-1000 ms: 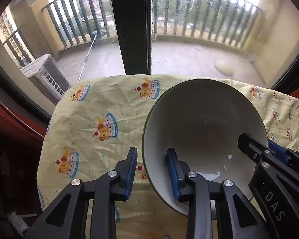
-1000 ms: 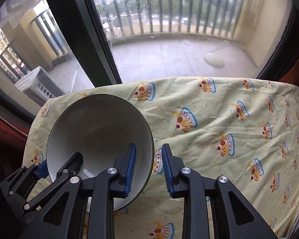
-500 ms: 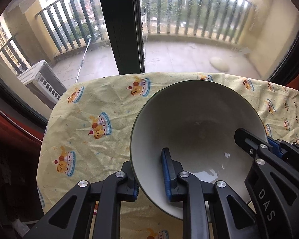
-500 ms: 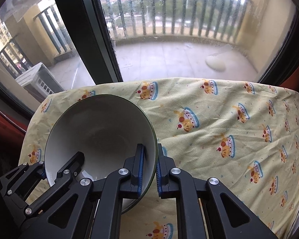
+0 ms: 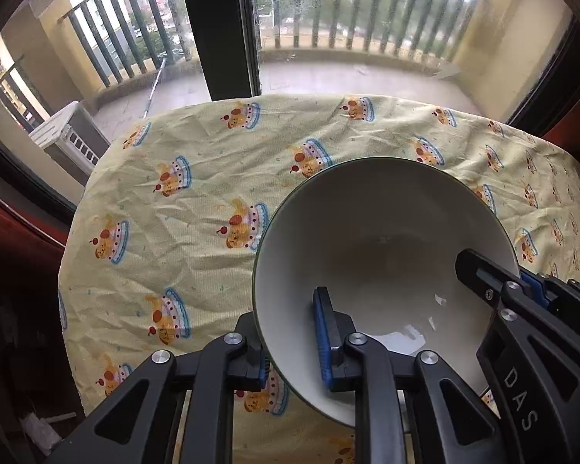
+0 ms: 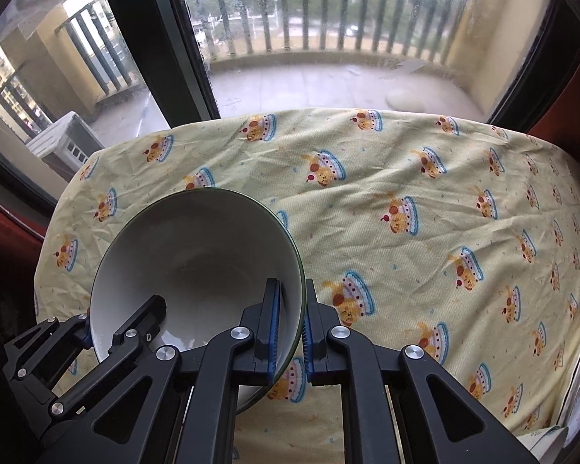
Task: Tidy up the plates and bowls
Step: 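Carry the small bowl with both grippers toward the other cream bowls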
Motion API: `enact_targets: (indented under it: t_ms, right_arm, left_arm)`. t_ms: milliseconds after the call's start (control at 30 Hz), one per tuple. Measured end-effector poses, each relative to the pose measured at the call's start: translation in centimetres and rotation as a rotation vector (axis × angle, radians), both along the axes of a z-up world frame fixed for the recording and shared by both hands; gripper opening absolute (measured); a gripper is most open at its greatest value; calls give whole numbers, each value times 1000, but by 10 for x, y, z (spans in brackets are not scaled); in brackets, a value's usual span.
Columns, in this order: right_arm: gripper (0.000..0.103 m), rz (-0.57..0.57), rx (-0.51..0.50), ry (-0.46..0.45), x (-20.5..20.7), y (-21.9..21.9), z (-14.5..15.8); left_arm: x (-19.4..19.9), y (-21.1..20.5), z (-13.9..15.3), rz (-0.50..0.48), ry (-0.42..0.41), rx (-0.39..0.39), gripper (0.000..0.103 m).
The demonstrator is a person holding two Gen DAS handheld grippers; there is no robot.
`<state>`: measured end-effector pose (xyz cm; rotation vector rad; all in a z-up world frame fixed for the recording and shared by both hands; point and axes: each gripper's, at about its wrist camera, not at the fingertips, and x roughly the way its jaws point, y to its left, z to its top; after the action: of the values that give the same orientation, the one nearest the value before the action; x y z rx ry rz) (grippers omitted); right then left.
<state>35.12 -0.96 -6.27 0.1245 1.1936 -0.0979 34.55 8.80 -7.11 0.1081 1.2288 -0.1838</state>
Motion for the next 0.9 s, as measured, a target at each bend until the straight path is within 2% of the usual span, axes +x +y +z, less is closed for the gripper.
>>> enact_targets:
  t_ms: [533, 900]
  right_arm:
    - [13, -25, 9, 35, -74, -24, 13]
    - [13, -2, 20, 40, -113, -51, 32]
  left_arm:
    - [-71, -21, 13, -25, 28, 5, 17]
    - [-111, -51, 33, 10, 30, 7, 17]
